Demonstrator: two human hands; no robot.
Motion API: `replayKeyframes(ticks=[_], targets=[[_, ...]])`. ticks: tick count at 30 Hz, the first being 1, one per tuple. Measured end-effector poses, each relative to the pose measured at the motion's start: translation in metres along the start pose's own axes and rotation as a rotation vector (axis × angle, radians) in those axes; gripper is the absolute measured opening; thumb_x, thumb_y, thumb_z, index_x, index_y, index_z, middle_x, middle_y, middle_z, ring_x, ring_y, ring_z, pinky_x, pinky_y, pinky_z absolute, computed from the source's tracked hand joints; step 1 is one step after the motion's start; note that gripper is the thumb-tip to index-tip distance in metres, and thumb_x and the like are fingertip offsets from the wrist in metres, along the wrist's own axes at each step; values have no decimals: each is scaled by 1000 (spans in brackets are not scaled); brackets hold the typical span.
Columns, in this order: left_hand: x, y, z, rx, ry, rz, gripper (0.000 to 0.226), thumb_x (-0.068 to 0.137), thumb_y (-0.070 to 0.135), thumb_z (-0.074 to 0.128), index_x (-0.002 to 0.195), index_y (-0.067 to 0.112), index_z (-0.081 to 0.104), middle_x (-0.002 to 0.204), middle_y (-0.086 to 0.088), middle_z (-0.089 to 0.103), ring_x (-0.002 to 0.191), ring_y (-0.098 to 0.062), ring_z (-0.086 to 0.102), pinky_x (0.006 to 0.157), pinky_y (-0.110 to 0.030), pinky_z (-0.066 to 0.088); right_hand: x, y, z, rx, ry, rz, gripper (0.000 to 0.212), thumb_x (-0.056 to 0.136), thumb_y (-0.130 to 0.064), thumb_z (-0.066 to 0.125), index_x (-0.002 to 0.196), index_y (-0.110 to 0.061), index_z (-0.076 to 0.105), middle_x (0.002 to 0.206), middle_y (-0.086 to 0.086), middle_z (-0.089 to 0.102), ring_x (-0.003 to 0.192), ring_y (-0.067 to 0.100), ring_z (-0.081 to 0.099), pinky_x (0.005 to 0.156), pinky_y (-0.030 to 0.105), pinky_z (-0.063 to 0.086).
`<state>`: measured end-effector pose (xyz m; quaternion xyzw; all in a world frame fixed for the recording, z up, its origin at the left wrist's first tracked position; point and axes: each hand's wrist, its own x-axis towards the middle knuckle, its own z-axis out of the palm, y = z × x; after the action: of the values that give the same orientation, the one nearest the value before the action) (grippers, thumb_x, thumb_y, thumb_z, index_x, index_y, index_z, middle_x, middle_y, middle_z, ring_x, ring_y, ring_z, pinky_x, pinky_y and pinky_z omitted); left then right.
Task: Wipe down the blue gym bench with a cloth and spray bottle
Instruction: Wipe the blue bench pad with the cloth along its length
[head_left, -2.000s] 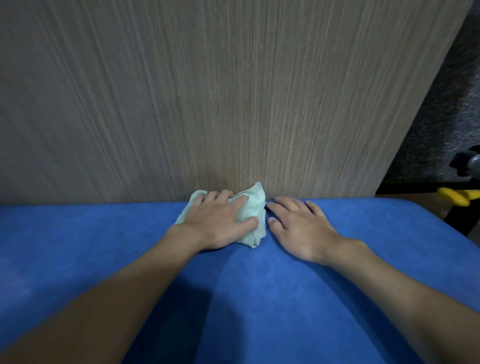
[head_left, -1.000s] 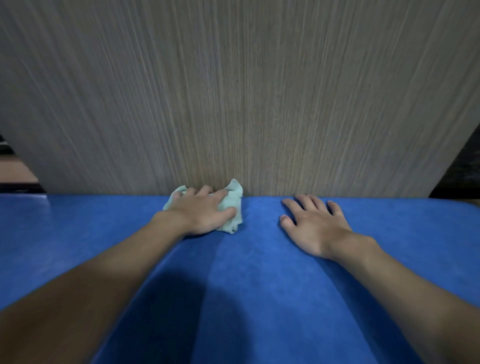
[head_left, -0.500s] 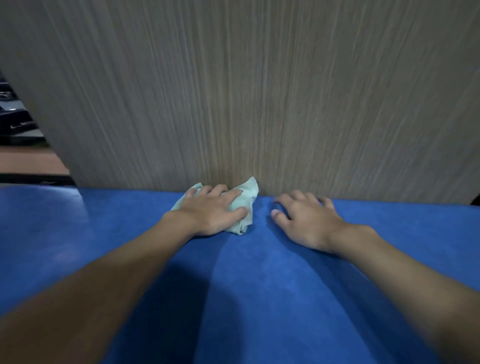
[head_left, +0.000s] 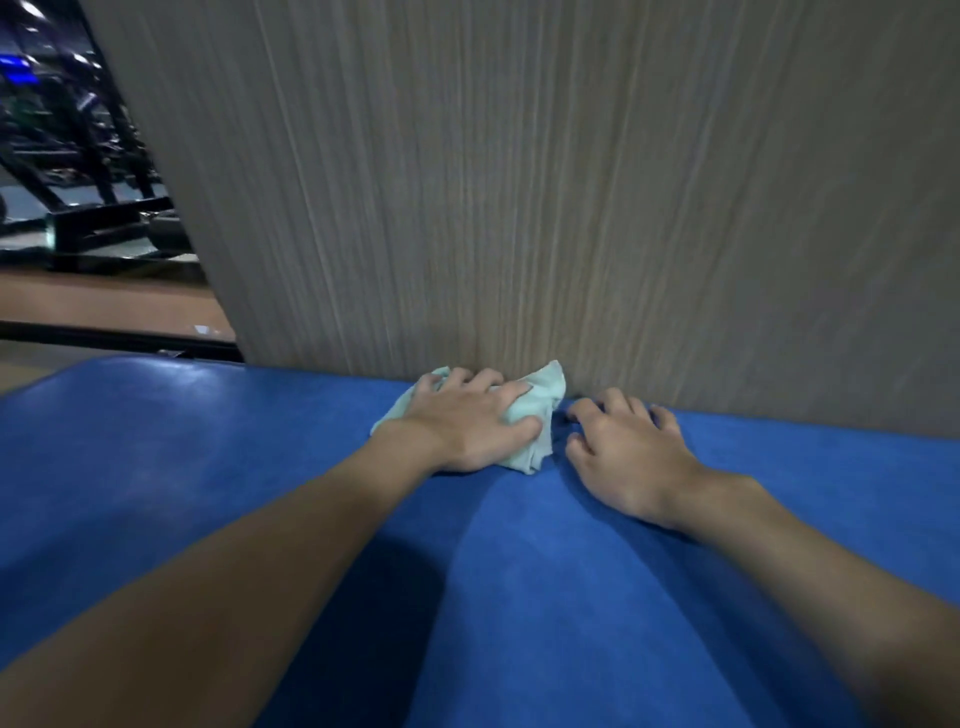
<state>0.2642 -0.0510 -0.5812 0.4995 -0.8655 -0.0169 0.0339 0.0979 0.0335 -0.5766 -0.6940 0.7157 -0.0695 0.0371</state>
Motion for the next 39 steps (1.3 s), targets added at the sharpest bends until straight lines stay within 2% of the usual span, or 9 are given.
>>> replayKeyframes(ticks=[4,9,14,19,23,27,32,36,39], targets=[[-9,-45,-2,7,-2,-28,65,90,68,21,151,45,23,153,14,31,142,-18,25,116,-50,17,16,-40,7,28,-7,-91,43,100,-42,29,138,-27,42,137,2,39,134,21,33,117,48,12],[-26,-116,-8,27,-18,-176,66,91,69,19,151,44,24,155,11,30,142,-19,26,116,-48,18,25,-75,12,44,-28,-170,40,100,-43,30,133,-27,46,137,1,39,133,21,33,117,49,13],[-25,-106,-5,36,20,-169,67,88,69,23,149,42,29,151,9,34,141,-22,28,113,-54,20,28,-100,15,53,-31,-247,42,101,-45,30,139,-30,41,142,-3,37,136,18,30,118,49,10],[-33,-150,-10,-2,-6,-165,74,82,71,14,150,43,26,155,12,32,142,-18,27,117,-50,17,40,-135,24,27,-45,-308,47,101,-47,29,144,-29,35,143,3,34,137,22,28,118,50,10],[-40,-186,-11,-10,21,-187,66,88,67,19,148,42,29,153,15,34,141,-16,27,117,-48,16,54,-166,32,28,-33,-357,47,101,-48,28,142,-26,37,142,3,35,136,24,29,118,49,13],[-54,-235,-13,5,66,-290,59,95,65,25,149,41,30,154,15,32,143,-15,25,118,-46,14,70,-204,40,38,-22,-426,49,101,-50,27,143,-26,37,141,4,36,136,23,30,118,47,13],[-62,-280,-17,5,88,-395,60,94,67,25,149,42,31,157,12,31,145,-17,23,117,-46,14,79,-250,48,41,-20,-452,51,101,-53,24,136,-22,44,137,5,39,132,26,33,115,43,19],[-58,-306,-21,-4,60,-524,62,93,64,24,150,41,31,158,6,31,146,-23,22,116,-54,11,85,-280,52,24,-64,-498,55,99,-59,22,138,-25,42,143,7,36,136,29,28,117,46,14],[-49,-320,-26,-6,24,-614,65,90,66,21,146,38,38,155,-3,36,143,-31,26,112,-61,12,89,-304,60,-10,-149,-512,60,95,-67,18,147,-37,28,158,13,17,147,37,6,117,58,0]])
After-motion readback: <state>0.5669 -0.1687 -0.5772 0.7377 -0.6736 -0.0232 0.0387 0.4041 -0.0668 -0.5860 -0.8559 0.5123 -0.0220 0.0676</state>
